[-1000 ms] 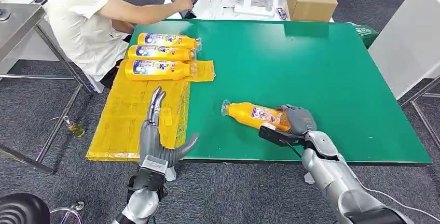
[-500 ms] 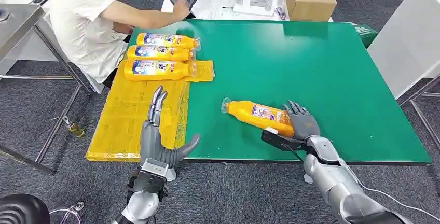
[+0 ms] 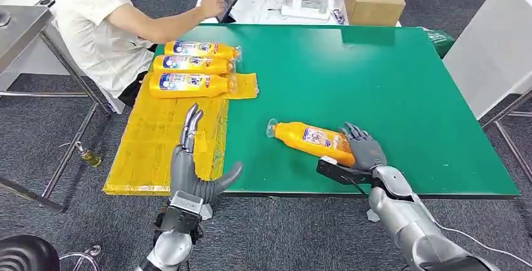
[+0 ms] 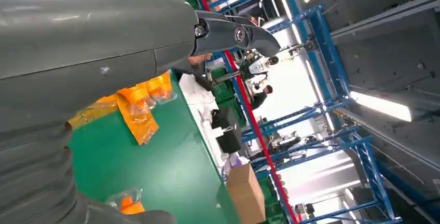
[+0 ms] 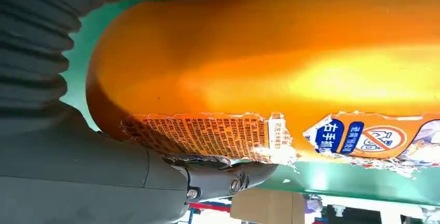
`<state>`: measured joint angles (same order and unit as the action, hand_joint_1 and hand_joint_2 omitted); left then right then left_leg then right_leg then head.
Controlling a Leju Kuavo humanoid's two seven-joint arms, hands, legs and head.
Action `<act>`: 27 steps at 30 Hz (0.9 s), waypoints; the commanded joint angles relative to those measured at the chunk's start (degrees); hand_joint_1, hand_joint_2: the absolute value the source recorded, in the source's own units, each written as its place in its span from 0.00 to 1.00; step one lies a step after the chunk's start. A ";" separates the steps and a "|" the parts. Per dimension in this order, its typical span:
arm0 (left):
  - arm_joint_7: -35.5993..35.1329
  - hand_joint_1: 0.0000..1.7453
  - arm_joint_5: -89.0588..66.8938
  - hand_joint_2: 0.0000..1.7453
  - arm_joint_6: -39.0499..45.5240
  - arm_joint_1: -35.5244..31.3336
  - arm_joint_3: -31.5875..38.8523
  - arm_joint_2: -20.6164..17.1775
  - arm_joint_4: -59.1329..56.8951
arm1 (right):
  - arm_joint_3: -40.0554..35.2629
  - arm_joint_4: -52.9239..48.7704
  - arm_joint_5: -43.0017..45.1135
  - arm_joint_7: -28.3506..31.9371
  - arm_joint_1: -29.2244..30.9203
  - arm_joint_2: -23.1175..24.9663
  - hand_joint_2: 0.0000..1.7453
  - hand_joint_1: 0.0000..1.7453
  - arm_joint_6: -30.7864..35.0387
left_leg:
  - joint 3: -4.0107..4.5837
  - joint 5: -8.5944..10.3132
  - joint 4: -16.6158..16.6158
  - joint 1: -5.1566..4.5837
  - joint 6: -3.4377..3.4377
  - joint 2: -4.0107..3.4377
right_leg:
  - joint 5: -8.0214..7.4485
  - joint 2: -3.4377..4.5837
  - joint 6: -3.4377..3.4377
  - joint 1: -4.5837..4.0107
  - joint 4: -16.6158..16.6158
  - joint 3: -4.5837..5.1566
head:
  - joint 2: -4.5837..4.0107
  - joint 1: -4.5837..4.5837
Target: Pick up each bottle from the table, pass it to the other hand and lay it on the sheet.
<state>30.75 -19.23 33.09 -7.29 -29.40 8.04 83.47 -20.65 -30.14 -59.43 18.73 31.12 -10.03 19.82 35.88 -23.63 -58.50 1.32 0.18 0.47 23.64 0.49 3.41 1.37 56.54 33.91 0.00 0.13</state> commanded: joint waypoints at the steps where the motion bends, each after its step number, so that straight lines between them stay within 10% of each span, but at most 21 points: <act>1: -0.23 0.00 1.55 1.00 -1.05 -1.94 -1.41 -1.34 -1.69 | -1.94 4.52 1.09 1.20 -2.08 1.36 1.00 0.98 -0.68 | -0.17 0.00 0.13 0.05 -0.09 0.07 | 0.01 -0.18 -0.22 -0.10 -0.17 -0.24 | 0.00 0.00; 27: 0.96 0.00 9.36 1.00 -5.82 -1.41 -0.59 -1.03 -1.28 | 10.74 -5.96 25.42 18.23 -8.04 5.87 1.00 1.00 -7.06 | -0.08 -0.04 0.04 0.05 -0.02 -0.07 | -0.03 0.01 -0.19 -0.08 -0.05 -0.09 | 0.00 0.02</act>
<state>31.54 -10.60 27.43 -7.73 -29.44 8.04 83.45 -14.38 -32.75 -35.86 35.68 26.54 -7.47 14.62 35.88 -23.65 -58.49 1.34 0.20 0.44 23.59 0.51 3.34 1.35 56.54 33.90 0.00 0.15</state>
